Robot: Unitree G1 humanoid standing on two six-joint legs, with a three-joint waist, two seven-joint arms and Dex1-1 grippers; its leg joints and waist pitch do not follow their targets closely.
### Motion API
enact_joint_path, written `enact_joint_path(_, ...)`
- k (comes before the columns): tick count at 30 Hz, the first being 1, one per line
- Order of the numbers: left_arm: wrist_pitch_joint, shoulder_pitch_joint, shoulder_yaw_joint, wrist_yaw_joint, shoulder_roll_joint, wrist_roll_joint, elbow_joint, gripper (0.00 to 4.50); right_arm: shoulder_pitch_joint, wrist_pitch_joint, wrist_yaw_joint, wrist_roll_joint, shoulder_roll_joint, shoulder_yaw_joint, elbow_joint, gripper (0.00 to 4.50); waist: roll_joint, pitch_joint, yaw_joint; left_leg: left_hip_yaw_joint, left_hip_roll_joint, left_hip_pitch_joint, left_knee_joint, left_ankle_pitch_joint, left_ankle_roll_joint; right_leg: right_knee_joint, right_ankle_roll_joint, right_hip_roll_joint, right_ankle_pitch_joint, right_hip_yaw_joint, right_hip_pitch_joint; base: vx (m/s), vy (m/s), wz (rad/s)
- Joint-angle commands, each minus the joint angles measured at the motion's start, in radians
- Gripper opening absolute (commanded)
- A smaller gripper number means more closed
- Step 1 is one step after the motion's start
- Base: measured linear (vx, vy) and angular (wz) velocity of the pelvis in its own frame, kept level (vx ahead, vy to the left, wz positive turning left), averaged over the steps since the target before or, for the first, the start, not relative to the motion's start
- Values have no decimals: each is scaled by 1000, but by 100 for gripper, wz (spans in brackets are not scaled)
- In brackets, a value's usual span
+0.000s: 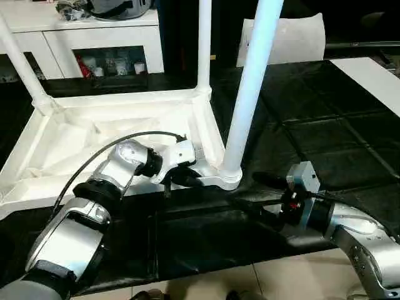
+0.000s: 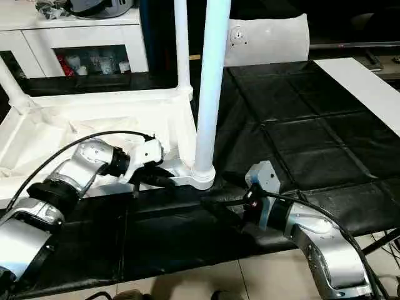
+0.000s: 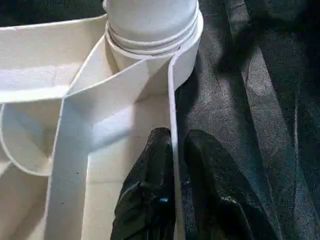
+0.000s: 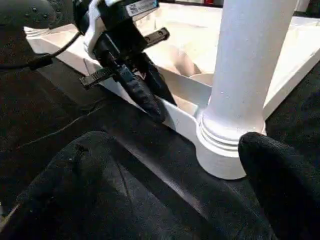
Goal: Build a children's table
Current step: Rotate leg to tighten
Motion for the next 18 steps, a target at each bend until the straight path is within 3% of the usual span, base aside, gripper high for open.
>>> enact_joint_path(1,-13,-24,-6,14,-5,15,23,64,7,11,9,10,-12,7,-21,450,-10,-83,4,-12,41,-1,-65,-191,69,-81,-156,-72,-385,38,59,0,0,0)
enact_joint_path(5,-21,-36,-1,34,-16,17,45,64,6,10,10,11,-16,11,-20,450,-10,-83,5,-12,39,-2,-64,-188,71,-82,-153,-72,-390,38,59,0,0,0)
enact_joint_path(12,-60,-39,25,28,-30,-4,62,7,4,7,15,9,-20,14,-18,450,-12,-83,6,-11,36,0,-63,-188,74,-88,-138,-72,-423,36,58,0,0,0)
enact_joint_path(18,-79,-34,13,22,-26,11,75,7,5,3,21,9,-24,18,-15,450,-12,-83,6,-13,40,-2,-65,-188,76,-84,-143,-73,-409,36,58,0,0,0)
